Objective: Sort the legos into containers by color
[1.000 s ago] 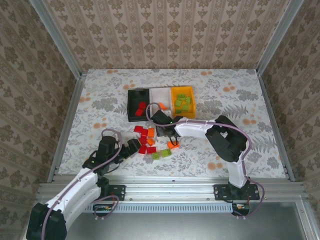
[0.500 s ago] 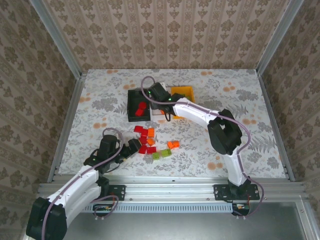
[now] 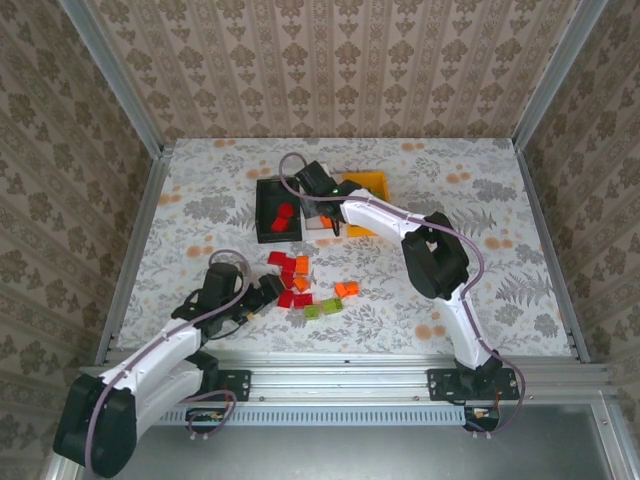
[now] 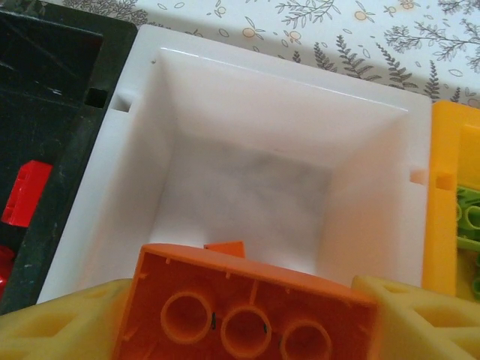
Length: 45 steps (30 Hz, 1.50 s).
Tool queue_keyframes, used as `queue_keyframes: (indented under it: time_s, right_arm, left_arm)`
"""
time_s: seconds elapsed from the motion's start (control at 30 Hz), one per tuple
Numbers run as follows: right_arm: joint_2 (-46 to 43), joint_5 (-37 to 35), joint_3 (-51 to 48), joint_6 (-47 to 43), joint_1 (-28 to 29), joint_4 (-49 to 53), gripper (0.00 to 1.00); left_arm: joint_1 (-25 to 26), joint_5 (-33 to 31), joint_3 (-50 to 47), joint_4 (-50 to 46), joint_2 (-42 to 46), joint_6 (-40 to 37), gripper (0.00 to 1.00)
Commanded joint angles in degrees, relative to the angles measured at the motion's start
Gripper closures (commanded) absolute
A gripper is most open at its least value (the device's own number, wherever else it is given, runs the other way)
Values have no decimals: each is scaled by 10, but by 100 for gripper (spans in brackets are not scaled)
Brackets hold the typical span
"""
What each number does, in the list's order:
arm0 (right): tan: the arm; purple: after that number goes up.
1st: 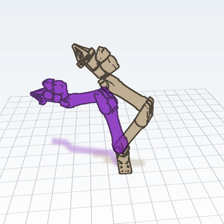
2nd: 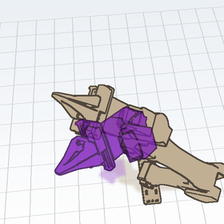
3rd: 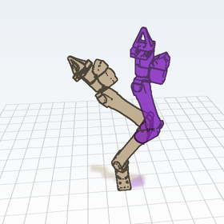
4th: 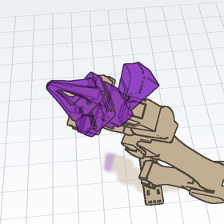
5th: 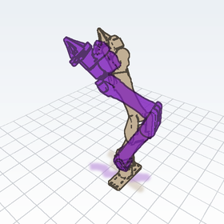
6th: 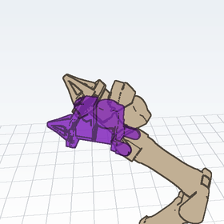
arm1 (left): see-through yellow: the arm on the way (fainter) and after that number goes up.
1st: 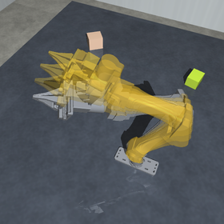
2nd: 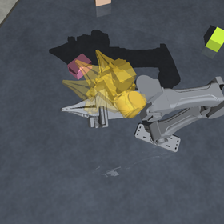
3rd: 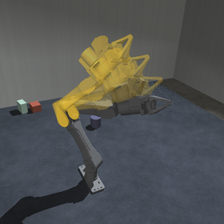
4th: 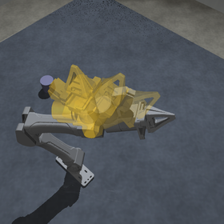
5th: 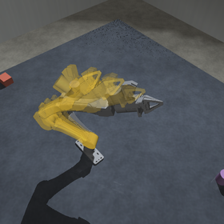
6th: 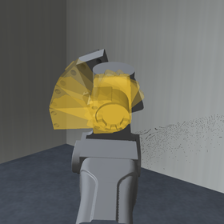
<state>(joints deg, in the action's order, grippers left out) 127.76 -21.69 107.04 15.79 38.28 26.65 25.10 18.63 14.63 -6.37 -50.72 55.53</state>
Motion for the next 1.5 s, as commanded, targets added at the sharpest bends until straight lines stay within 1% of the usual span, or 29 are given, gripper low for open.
queue_keyframes:
  time_s: [0.0,0.13,0.2,0.27,0.33,0.43,0.5,0.53,0.63,0.7,0.73,0.83,0.97,1.13,1.23,1.33,1.47]
  right_arm:
    - [-58,-14,-6,-15,4,10,25]
    - [-66,-31,-18,-21,4,13,23]
    - [-77,-34,-32,-19,6,14,24]
    - [-124,-34,-86,-12,14,-4,24]
    - [-195,-39,-180,6,34,-32,24]
    - [-284,-34,-318,64,71,-46,23]
    - [-319,-22,-388,106,101,-46,21]
    - [-332,-2,-429,119,118,-59,19]
    - [-346,26,-488,160,157,-69,15]
    - [-340,15,-498,179,170,-56,14]
    - [-337,12,-505,187,171,-55,13]
    - [-327,7,-516,191,171,-64,15]
    - [-308,-13,-506,176,174,-61,23]
    - [-278,-17,-502,177,172,-54,26]
    - [-268,-23,-503,175,170,-59,33]
    - [-261,-26,-499,165,161,-68,39]
    - [-242,-43,-477,133,138,-78,43]
  left_arm:
    - [3,15,13,30,-25,-26,0]
    - [4,20,15,44,-38,-23,0]
    - [4,22,14,48,-39,-22,0]
    - [4,24,14,45,-37,-23,0]
    - [5,24,12,38,-30,-26,0]
    - [5,16,-1,40,-16,-21,0]
    - [5,9,-11,46,-10,-17,0]
    - [6,8,-15,51,-10,-15,0]
    - [6,8,-19,64,-17,-10,0]
    - [6,8,-18,73,-25,-7,0]
    - [22,7,-18,77,-30,-5,0]
    - [35,1,-15,88,-42,-1,0]
    - [46,-3,-4,87,-58,-4,0]
    - [55,-5,2,89,-70,-3,0]
    - [58,-7,1,86,-68,-2,0]
    - [60,-7,1,84,-63,-1,0]
    - [60,-9,10,73,-57,-6,0]
